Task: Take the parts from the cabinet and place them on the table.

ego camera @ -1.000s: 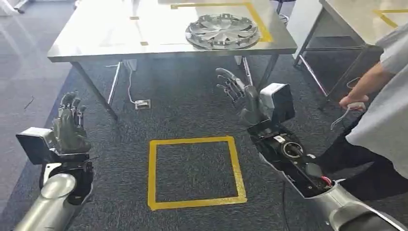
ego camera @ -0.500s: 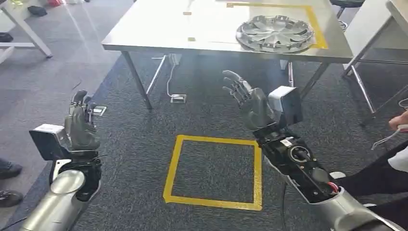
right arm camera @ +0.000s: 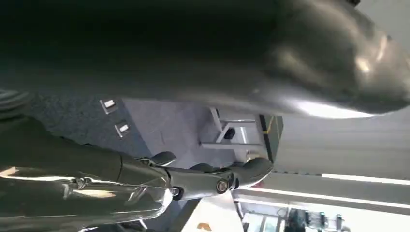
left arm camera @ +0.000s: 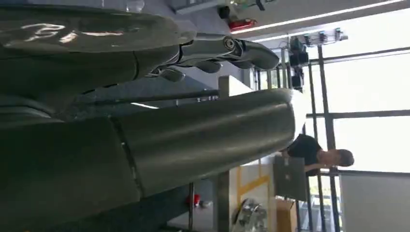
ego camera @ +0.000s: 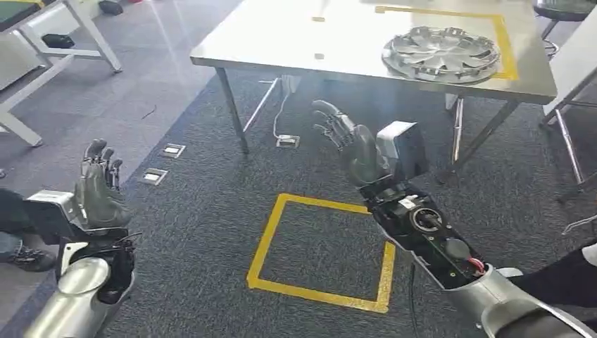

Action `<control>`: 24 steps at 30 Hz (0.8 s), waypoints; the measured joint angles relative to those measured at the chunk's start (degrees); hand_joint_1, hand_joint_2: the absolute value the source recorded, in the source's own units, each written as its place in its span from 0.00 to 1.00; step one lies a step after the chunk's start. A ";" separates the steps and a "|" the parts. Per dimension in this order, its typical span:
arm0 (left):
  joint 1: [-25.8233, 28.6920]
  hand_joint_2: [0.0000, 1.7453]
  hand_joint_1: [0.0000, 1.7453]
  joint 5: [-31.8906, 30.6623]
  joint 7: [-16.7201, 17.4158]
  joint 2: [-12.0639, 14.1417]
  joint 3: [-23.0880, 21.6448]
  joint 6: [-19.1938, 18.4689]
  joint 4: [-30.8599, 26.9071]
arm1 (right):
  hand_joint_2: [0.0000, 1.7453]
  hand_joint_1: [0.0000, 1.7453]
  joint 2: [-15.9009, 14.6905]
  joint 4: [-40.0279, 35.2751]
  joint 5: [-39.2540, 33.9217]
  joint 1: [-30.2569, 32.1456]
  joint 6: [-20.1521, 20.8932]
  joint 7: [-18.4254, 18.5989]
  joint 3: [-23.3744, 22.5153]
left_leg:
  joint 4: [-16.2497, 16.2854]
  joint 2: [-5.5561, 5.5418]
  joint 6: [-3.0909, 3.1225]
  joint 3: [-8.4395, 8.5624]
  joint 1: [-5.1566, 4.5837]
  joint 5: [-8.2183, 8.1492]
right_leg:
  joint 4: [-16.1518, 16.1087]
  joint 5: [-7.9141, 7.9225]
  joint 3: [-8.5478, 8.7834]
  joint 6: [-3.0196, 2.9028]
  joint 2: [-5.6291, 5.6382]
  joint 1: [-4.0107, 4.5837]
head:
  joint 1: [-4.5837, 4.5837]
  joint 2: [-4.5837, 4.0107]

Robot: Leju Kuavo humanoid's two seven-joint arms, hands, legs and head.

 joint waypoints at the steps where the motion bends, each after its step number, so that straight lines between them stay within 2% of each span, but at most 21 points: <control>1: -0.04 0.00 0.00 -0.06 0.04 -0.02 0.00 0.02 -0.09 | 0.00 0.00 0.00 0.02 -0.02 -0.07 -0.02 0.00 -0.02 | -0.11 -1.18 0.07 -0.26 -0.12 0.40 | -0.09 0.06 0.08 0.22 -0.36 -0.34 | 0.24 0.00; 3: 0.03 0.00 0.00 -0.07 0.17 0.09 0.00 0.22 -0.09 | 0.00 0.00 0.00 0.02 -0.02 -0.07 -0.02 0.02 0.13 | -0.19 -2.37 0.39 -0.50 -0.32 0.55 | -0.32 0.07 0.31 0.59 -1.59 -0.38 | 0.04 0.00; 4: 0.06 0.00 0.00 -0.07 0.20 0.09 0.00 0.28 -0.22 | 0.00 0.00 0.00 0.00 -0.02 -0.15 -0.02 0.02 0.20 | -1.02 -3.09 0.83 -0.18 0.17 1.06 | -0.31 -0.11 0.43 1.01 -1.89 -0.14 | 0.15 0.00; 5: 0.14 0.00 0.00 -0.15 0.22 0.09 0.00 0.35 -0.37 | 0.00 0.00 0.00 0.02 -0.02 -0.14 -0.02 0.04 0.15 | -1.48 -3.42 0.84 0.10 0.51 1.37 | 0.54 -0.98 -0.18 1.31 0.76 -0.61 | 0.37 0.00; 6: 0.00 0.00 0.00 -0.13 0.33 0.07 0.00 0.44 -0.39 | 0.00 0.00 0.00 0.02 -0.02 -0.26 -0.02 -0.02 0.09 | -1.54 -4.10 1.20 0.10 0.74 1.58 | 3.23 -2.86 -1.27 1.53 3.48 -0.72 | 0.58 0.00; 7: -0.01 0.00 0.00 -0.13 0.35 0.02 0.00 0.48 -0.39 | 0.00 0.00 0.00 0.02 -0.02 -0.29 -0.02 0.02 0.09 | -1.54 -4.65 1.28 0.03 0.72 1.63 | 7.86 -5.26 -3.24 1.69 4.64 -0.75 | 1.14 0.00; 9: 0.28 0.00 0.00 -0.15 0.39 0.02 0.00 0.59 -0.39 | 0.00 0.00 0.00 0.07 -0.02 -0.03 0.02 0.07 0.15 | -1.49 -5.96 1.38 -0.11 0.69 1.70 | 17.26 -8.79 -7.44 2.06 4.95 -0.79 | 1.59 0.00; 10: 0.44 0.00 0.00 -0.15 0.52 0.02 0.00 0.63 -0.39 | 0.00 0.00 0.00 0.11 -0.02 0.04 0.09 0.11 0.22 | -1.49 -6.70 1.38 -0.11 0.69 1.73 | 18.66 -8.62 -8.15 2.18 4.94 -0.84 | 1.66 0.00; 11: 0.56 0.00 0.00 -0.15 0.55 0.07 0.00 0.66 -0.39 | 0.00 0.00 0.00 0.17 -0.04 0.00 0.18 0.15 0.35 | -1.44 -7.50 1.33 -0.10 0.76 1.78 | 17.20 -7.13 -7.51 2.24 4.95 -0.95 | 1.81 0.00; 12: 0.61 0.00 0.00 -0.15 0.55 0.09 0.00 0.68 -0.42 | 0.00 0.00 0.00 0.17 -0.07 -0.13 0.18 0.15 0.37 | -1.31 -8.41 1.22 -0.09 0.84 1.83 | 13.51 -4.74 -5.78 2.22 5.06 -1.10 | 2.03 0.00; 13: 0.60 0.00 0.00 -0.20 0.55 0.09 0.00 0.68 -0.46 | 0.00 0.00 0.00 0.17 -0.11 -0.36 0.17 0.15 0.37 | -1.01 -9.31 1.12 -0.09 0.87 1.81 | 7.55 -1.50 -3.00 2.27 5.91 -1.40 | 2.34 0.00; 14: 0.60 0.00 0.00 -0.28 0.55 0.09 0.00 0.70 -0.61 | 0.00 0.00 0.00 0.17 -0.11 -0.56 0.18 0.15 0.37 | -0.68 -9.97 0.87 -0.20 0.91 1.65 | 2.26 0.61 -0.71 2.34 8.29 -1.88 | 2.69 0.00; 15: 0.52 0.00 0.00 -0.35 0.55 0.13 0.00 0.68 -0.72 | 0.00 0.00 0.00 0.20 -0.11 -0.67 0.20 0.18 0.42 | -0.35 -10.61 0.42 -0.69 0.55 1.70 | 1.02 -0.45 -0.03 2.35 10.90 -2.06 | 2.69 0.00; 16: 0.45 0.00 0.00 -0.39 0.66 0.15 0.00 0.68 -0.85 | 0.00 0.00 0.00 0.15 -0.13 -0.83 0.26 0.15 0.44 | 0.05 -11.33 0.11 -1.31 0.83 1.94 | -0.12 -0.81 0.87 2.10 10.50 -2.06 | 2.42 0.00; 18: 0.60 0.00 0.00 -0.50 0.70 0.24 0.00 0.68 -1.07 | 0.00 0.00 0.00 0.17 -0.15 -0.82 0.35 0.26 0.55 | -0.43 -12.68 -0.80 -1.92 1.08 2.61 | 0.31 -0.61 0.62 1.72 9.27 -1.55 | 2.40 0.00; 19: 0.68 0.00 0.00 -0.52 0.72 0.42 0.00 0.68 -1.18 | 0.00 0.00 0.00 0.15 -0.15 -0.94 0.39 0.26 0.66 | -0.35 -13.58 -1.12 -2.11 1.12 2.83 | -0.02 -0.37 0.78 1.32 8.35 -1.71 | 2.29 0.00; 20: 0.78 0.00 0.00 -0.55 0.72 0.55 0.00 0.68 -1.33 | 0.00 0.00 0.02 0.15 -0.15 -1.15 0.42 0.28 0.72 | 0.40 -12.29 -1.14 -2.37 1.26 2.17 | -0.49 -0.11 1.05 0.90 7.25 -2.04 | 2.25 0.00; 21: 0.58 0.00 0.00 -0.59 0.72 0.61 0.00 0.68 -1.49 | 0.00 0.00 0.00 0.15 -0.15 -1.17 0.37 0.31 0.68 | 2.62 -9.09 -1.40 -3.56 0.86 0.63 | -0.65 -0.01 1.12 0.51 6.65 -1.95 | 1.63 0.00; 22: 0.48 0.00 0.00 -0.59 0.74 0.70 0.00 0.68 -1.51 | 0.00 0.00 0.00 0.15 -0.17 -1.35 0.31 0.28 0.61 | 7.31 -6.83 -1.75 -5.96 1.00 -1.82 | -0.70 0.03 1.03 0.12 5.74 -1.79 | 1.08 0.00; 23: 0.57 0.00 0.00 -0.57 0.76 0.74 0.00 0.68 -1.51 | 0.00 0.00 0.00 0.15 -0.17 -1.34 0.41 0.28 0.70 | 12.29 -5.89 -1.97 -8.38 1.16 -3.93 | -0.70 0.01 0.95 0.09 4.97 -1.65 | 0.74 0.00; 24: 0.70 0.00 0.00 -0.57 0.76 0.79 0.00 0.68 -1.51 | 0.00 0.00 0.00 0.15 -0.17 -1.31 0.44 0.31 0.74 | 16.97 -5.56 -2.13 -10.76 1.31 -5.62 | -0.69 -0.03 0.85 0.03 4.07 -1.52 | 0.52 0.00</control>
